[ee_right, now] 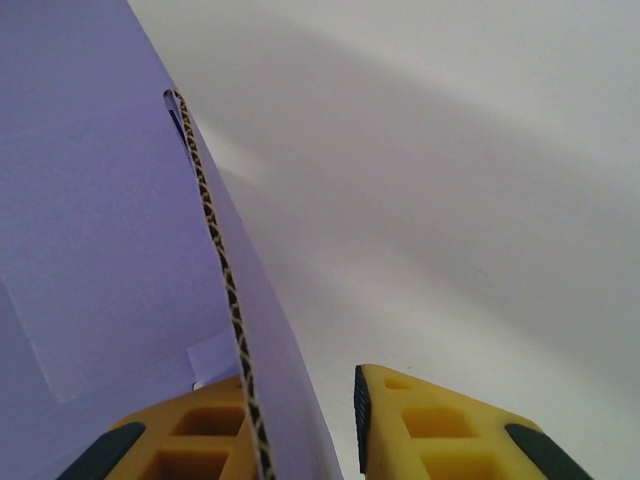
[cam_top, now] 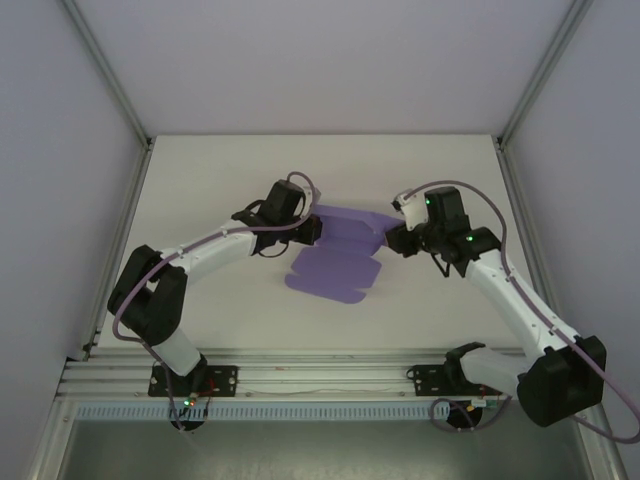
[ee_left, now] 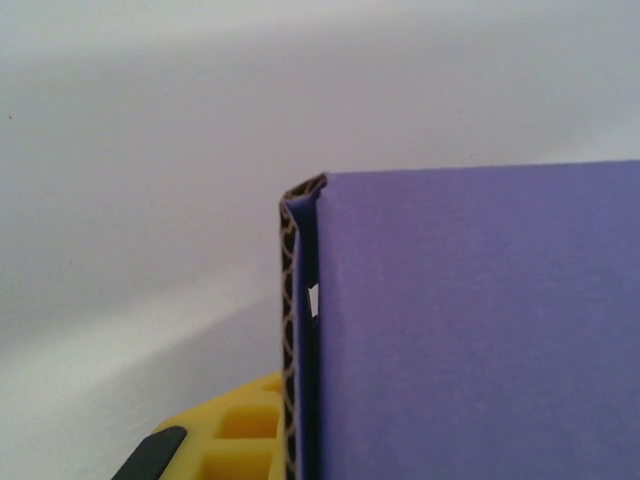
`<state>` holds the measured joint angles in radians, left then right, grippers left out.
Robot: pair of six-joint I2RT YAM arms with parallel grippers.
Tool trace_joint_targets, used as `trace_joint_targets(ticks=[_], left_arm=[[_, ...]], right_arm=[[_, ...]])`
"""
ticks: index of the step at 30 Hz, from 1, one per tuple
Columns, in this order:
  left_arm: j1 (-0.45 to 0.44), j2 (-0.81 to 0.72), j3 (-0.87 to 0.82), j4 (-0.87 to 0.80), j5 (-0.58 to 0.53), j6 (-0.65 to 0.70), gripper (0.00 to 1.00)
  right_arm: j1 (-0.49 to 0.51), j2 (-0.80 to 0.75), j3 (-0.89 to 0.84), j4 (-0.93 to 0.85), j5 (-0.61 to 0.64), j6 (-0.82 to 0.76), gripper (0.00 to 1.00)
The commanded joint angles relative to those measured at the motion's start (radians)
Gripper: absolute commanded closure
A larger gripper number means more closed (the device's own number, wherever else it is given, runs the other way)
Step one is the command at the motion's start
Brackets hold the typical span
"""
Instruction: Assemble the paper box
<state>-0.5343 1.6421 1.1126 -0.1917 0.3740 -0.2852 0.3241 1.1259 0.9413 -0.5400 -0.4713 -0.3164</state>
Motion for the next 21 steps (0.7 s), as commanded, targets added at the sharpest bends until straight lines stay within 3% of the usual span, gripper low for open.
trace_joint_targets(ticks=[1, 7, 15, 21], left_arm=[[0.002, -0.019, 0.031, -0.008, -0.018, 0.009, 1.00], [0.003, -0.013, 0.033, -0.022, -0.034, 0.018, 1.00], [0.003, 0.004, 0.042, -0.019, -0.003, 0.021, 1.00], [0.003, 0.001, 0.039, -0.026, -0.012, 0.024, 1.00]], right_arm=[[-0.004, -0.018, 0.016, -0.056, 0.023, -0.013, 0.77], [-0.004, -0.020, 0.031, -0.095, 0.005, -0.030, 0.72], [-0.004, 0.008, 0.034, -0.080, -0.034, -0.033, 0.74], [-0.004, 0.021, 0.053, -0.076, -0.006, -0.022, 0.85]])
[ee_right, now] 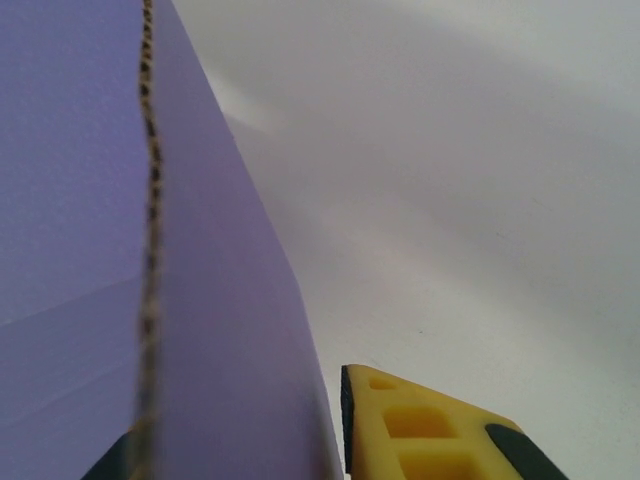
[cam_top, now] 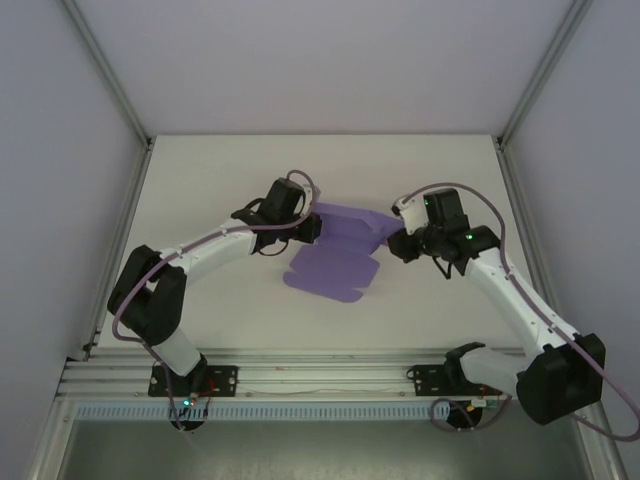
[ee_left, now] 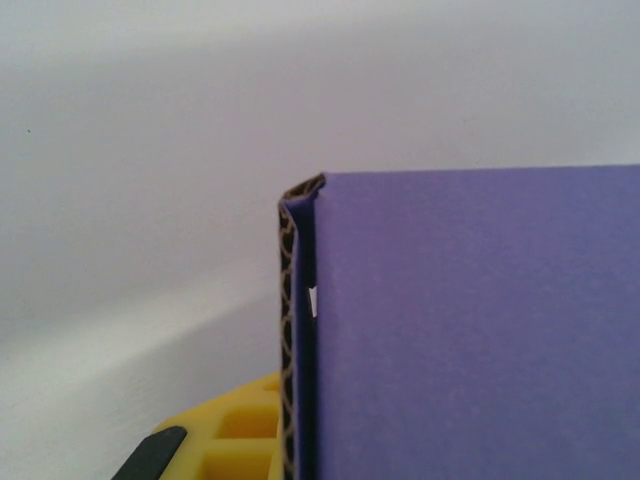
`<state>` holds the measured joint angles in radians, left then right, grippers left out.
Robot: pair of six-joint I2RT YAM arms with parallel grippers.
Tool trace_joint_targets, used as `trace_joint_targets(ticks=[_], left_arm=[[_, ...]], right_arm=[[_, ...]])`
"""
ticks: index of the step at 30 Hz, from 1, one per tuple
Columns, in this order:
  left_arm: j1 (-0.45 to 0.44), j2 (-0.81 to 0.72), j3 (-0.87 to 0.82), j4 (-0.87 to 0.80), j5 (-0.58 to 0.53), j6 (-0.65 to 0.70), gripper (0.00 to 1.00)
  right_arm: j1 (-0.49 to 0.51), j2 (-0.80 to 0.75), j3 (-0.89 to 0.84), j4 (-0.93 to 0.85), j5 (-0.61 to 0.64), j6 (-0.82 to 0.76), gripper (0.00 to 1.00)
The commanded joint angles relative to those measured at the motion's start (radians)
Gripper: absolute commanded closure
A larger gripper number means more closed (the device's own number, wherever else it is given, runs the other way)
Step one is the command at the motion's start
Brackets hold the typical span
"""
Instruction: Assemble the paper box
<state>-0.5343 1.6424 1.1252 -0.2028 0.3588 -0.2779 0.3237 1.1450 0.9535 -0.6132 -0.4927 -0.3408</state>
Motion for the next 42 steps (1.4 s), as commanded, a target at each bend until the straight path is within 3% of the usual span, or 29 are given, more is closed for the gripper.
trace_joint_targets(ticks=[1, 7, 11, 24, 30, 38, 42], left_arm=[[0.003, 0.002, 0.027, -0.018, -0.002, 0.015, 1.00], [0.003, 0.017, 0.042, -0.046, -0.036, -0.003, 1.00], [-0.002, 0.026, 0.063, -0.045, -0.033, -0.026, 1.00], [-0.026, 0.085, 0.131, -0.014, -0.031, -0.123, 1.00], [-0.025, 0.122, 0.166, -0.021, -0.028, -0.157, 1.00], [-0.026, 0.119, 0.167, -0.020, -0.018, -0.157, 1.00], [-0.020, 0.114, 0.153, -0.035, -0.040, -0.137, 1.00]], right_arm=[[-0.003, 0.002, 0.043, -0.005, 0.029, 0.007, 0.85], [-0.003, 0.032, 0.064, -0.028, 0.182, 0.078, 0.89], [0.022, 0.076, 0.094, -0.010, 0.401, 0.216, 0.93], [0.299, 0.284, 0.185, 0.041, 1.001, 0.489, 0.94], [0.399, 0.332, 0.205, 0.075, 0.988, 0.525, 0.95], [0.412, 0.357, 0.209, 0.073, 1.009, 0.549, 0.97], [0.410, 0.258, 0.148, 0.114, 0.987, 0.510, 0.87]])
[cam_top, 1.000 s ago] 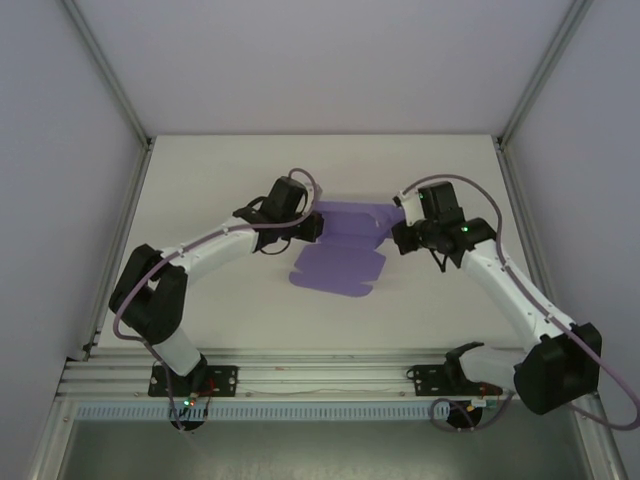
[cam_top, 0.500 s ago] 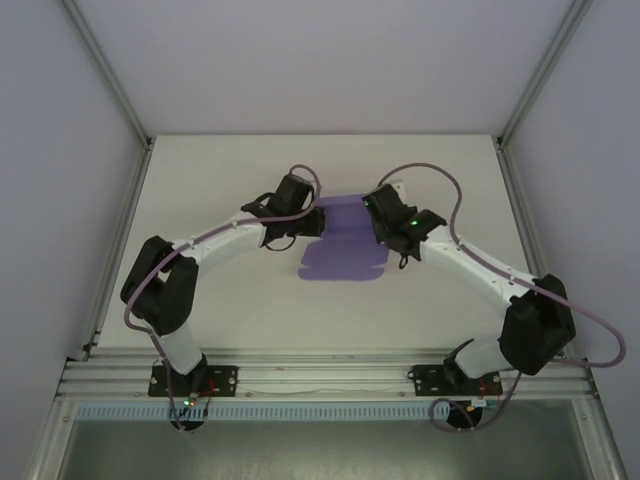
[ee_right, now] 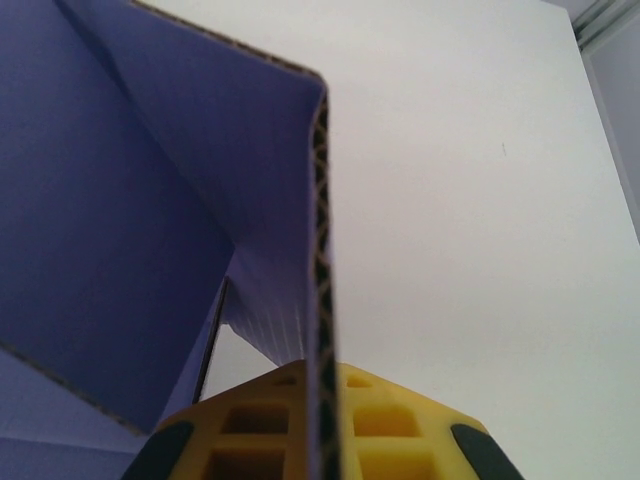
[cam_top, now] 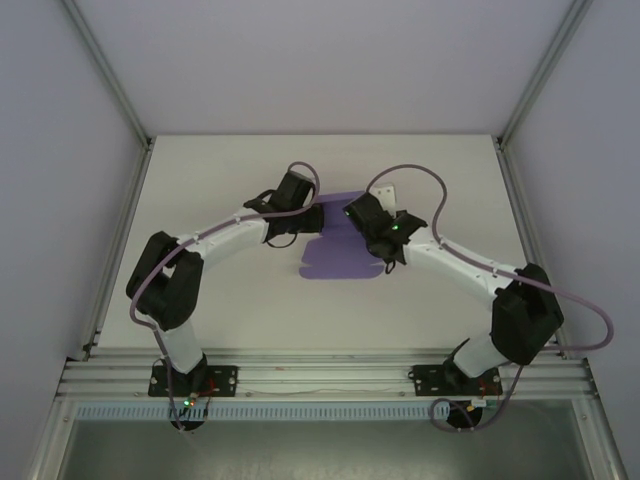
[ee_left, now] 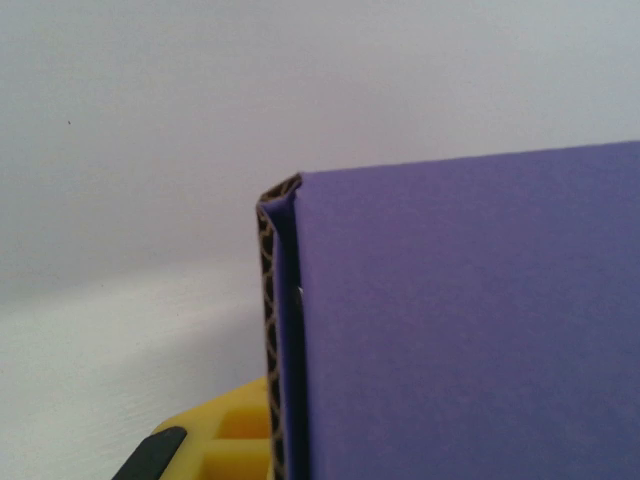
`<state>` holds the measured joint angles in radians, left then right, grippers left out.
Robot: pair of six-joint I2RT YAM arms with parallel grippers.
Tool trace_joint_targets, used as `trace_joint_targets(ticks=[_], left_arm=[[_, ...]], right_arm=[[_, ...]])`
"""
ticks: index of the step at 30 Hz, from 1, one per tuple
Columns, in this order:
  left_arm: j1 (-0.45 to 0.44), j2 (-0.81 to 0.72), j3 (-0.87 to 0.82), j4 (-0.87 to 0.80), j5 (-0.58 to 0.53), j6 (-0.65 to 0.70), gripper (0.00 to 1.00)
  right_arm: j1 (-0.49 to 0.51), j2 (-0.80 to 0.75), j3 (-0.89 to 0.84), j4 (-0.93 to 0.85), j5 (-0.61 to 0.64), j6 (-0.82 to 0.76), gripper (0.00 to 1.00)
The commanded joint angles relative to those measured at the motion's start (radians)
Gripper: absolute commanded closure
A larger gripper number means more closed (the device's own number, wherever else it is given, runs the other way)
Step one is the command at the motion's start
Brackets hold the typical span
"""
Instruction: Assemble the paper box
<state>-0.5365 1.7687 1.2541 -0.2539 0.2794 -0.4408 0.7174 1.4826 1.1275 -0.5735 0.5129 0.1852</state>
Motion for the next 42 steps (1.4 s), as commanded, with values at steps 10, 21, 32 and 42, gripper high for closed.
trace_joint_targets(ticks=[10, 21, 32, 42], left_arm=[[0.029, -0.059, -0.048, 0.041, 0.061, 0.076, 1.00], [0.030, -0.097, -0.083, 0.047, 0.072, 0.115, 1.00], [0.030, -0.107, -0.086, 0.062, 0.081, 0.111, 1.00], [0.029, -0.112, -0.079, 0.068, 0.094, 0.104, 1.00]], right_arm=[[-0.112, -0.518, -0.256, 0.141, -0.335, -0.070, 0.26], [-0.436, -0.664, -0.279, 0.149, -0.428, -0.017, 0.09], [-0.445, -0.410, -0.265, 0.277, -1.116, -0.122, 0.23], [-0.365, -0.279, -0.251, 0.344, -1.261, -0.164, 0.29]])
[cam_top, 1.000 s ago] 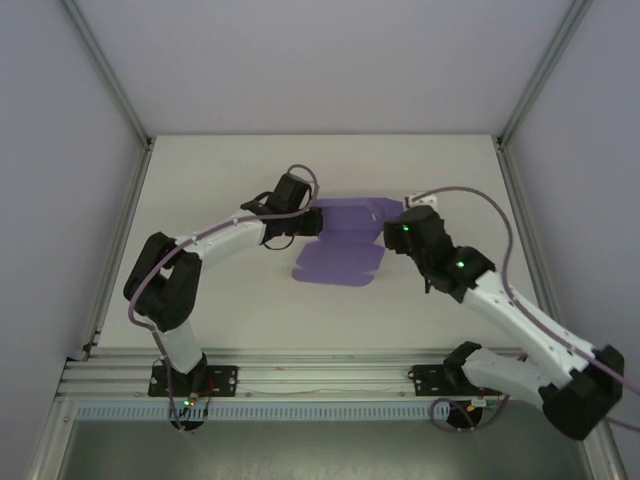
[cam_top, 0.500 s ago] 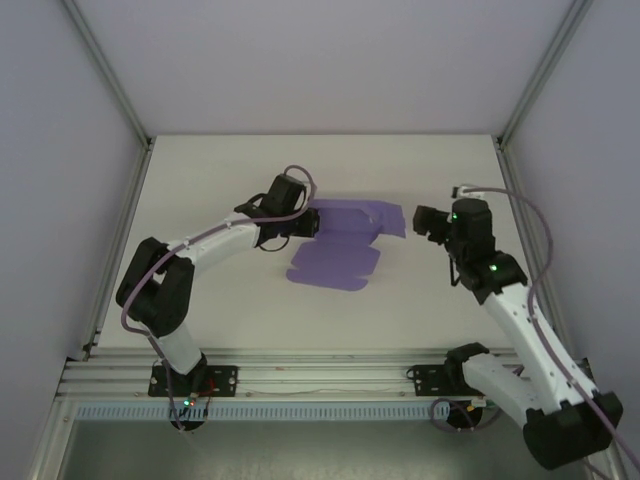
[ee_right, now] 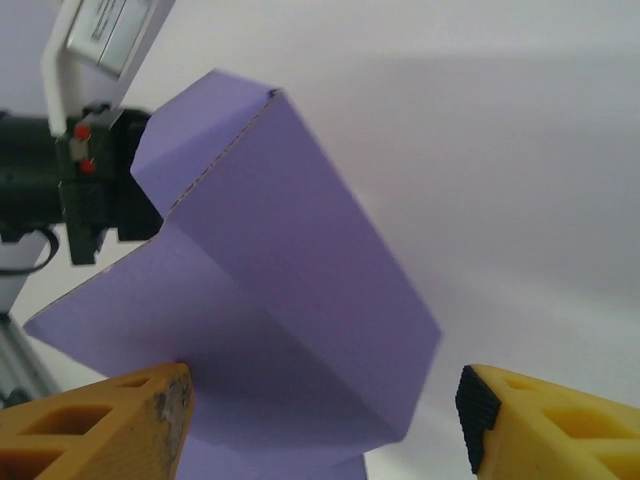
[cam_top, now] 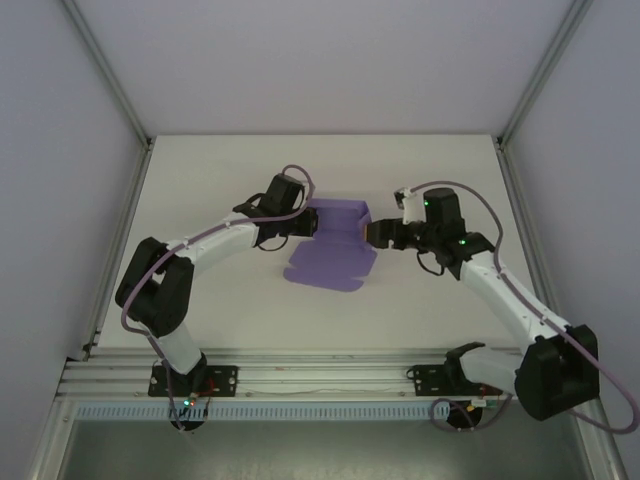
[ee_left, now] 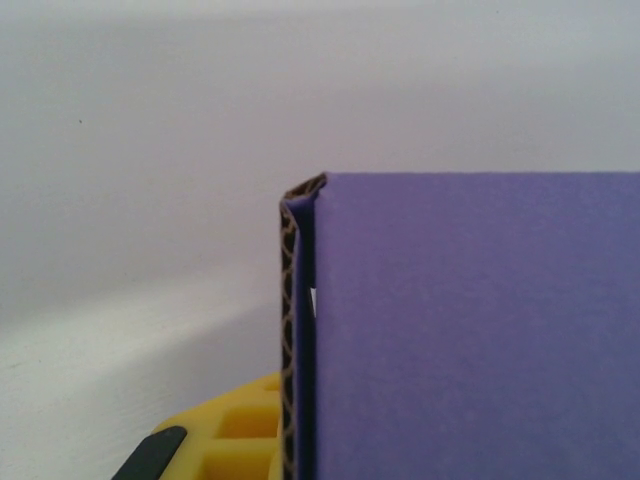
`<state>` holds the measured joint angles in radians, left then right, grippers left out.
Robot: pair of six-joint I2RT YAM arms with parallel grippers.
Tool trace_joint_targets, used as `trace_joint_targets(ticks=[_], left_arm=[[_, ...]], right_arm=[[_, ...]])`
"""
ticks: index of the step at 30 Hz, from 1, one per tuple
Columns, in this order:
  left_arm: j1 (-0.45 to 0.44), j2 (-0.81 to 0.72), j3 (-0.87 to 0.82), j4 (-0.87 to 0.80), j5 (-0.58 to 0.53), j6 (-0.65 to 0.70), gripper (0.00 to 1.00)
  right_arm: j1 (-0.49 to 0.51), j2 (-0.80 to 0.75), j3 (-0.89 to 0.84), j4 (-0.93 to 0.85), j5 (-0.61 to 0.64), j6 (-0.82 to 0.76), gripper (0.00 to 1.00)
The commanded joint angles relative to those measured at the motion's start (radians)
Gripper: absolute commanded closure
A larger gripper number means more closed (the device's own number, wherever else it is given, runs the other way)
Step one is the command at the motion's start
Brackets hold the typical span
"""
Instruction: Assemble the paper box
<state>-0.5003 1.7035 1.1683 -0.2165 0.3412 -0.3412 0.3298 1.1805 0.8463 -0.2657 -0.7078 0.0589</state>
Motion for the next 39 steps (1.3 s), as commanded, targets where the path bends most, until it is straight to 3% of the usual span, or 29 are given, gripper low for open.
trace_joint_targets(ticks=[1, 6, 10, 21, 30, 39], left_arm=[[-0.007, -0.051, 0.006, 0.029, 0.035, 0.006, 1.00], [-0.007, -0.065, 0.002, 0.029, 0.037, 0.010, 1.00], [-0.009, -0.077, -0.003, 0.026, 0.045, 0.014, 1.00], [-0.050, -0.068, 0.039, -0.020, 0.047, 0.074, 1.00], [-0.074, -0.062, 0.064, -0.036, 0.031, 0.090, 1.00], [-0.084, -0.038, 0.119, -0.082, -0.053, 0.024, 1.00]], right_arm=[[0.033, 0.034, 0.038, 0.037, -0.015, -0.045, 0.30], [0.052, 0.079, 0.070, 0.042, 0.072, -0.082, 0.36], [0.066, 0.086, 0.079, 0.046, 0.253, -0.079, 0.43], [0.124, 0.190, 0.108, 0.119, 0.476, -0.155, 0.44], [0.170, 0.234, 0.103, 0.229, 0.695, -0.149, 0.73], [0.264, 0.330, 0.159, 0.246, 1.233, 0.006, 0.98]])
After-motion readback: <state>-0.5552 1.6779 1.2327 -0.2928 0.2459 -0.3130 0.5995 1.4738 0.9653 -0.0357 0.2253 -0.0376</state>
